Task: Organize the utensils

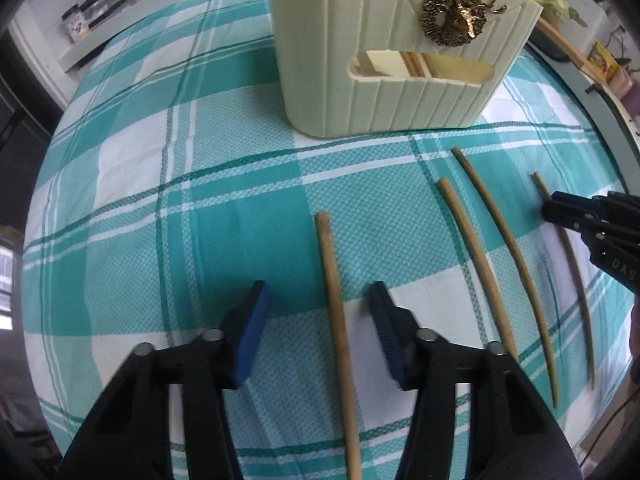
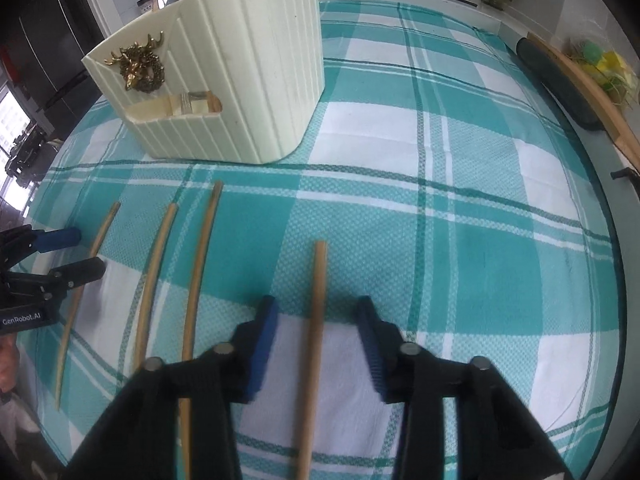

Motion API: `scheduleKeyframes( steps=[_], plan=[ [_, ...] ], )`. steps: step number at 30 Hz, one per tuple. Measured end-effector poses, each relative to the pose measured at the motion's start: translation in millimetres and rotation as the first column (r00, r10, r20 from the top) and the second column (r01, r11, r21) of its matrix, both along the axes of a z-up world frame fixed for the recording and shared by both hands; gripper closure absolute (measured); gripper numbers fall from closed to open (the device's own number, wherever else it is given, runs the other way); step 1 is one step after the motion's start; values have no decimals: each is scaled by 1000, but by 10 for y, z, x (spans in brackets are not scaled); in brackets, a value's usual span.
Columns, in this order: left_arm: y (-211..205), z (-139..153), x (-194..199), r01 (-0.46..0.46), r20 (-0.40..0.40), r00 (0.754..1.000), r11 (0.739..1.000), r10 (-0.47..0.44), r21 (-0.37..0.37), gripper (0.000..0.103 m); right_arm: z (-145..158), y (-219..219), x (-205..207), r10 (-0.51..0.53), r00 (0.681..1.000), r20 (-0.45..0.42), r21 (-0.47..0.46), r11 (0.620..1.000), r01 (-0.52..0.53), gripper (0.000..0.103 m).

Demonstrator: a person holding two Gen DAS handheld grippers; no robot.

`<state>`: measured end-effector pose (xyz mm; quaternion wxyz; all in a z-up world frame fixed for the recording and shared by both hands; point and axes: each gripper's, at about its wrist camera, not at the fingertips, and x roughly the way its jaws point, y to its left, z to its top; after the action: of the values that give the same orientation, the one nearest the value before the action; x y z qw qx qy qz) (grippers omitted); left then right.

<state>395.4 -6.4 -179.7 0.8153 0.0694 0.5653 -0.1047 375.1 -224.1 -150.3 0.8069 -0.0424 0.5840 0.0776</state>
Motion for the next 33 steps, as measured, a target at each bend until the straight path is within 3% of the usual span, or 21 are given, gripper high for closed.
scheduleKeyframes(
  steps=[1, 2, 6, 12, 16, 22, 29, 33],
  plan=[
    [-29, 14, 11, 5, 3, 1000, 1000, -5, -3, 97, -3, 30, 25, 3, 1000, -1, -10, 1000, -3, 91],
    [-45, 23, 16, 4, 0, 1000, 1000, -4, -14, 97, -2, 58, 44, 10, 1000, -2, -15, 1000, -10, 95],
    [-33, 234, -101, -15, 79, 997, 997, 21, -82, 98, 89, 76, 13, 14, 999, 31, 1, 1000, -14, 96],
    [138, 953, -500, -6, 253, 966, 981, 56, -192, 98, 707, -61, -277, 12, 979, 205, 93, 995, -32, 96],
    [309, 1472, -751, 17, 363, 928, 963, 85, -269, 98, 1204, -138, -578, 23, 941, 338, 114, 991, -66, 96],
    [470, 2026, -952, 42, 470, 873, 942, 128, -334, 98, 1780, -152, -925, 28, 867, 498, 119, 988, -100, 96],
    [519, 2540, -847, 66, 545, 825, 932, 151, -357, 98, 2311, -32, -912, -5, 779, 626, 135, 986, -102, 96],
    [577, 2849, -646, 57, 586, 791, 932, 177, -358, 98, 2663, 43, -661, -14, 739, 673, 147, 982, -115, 96]
  ],
)
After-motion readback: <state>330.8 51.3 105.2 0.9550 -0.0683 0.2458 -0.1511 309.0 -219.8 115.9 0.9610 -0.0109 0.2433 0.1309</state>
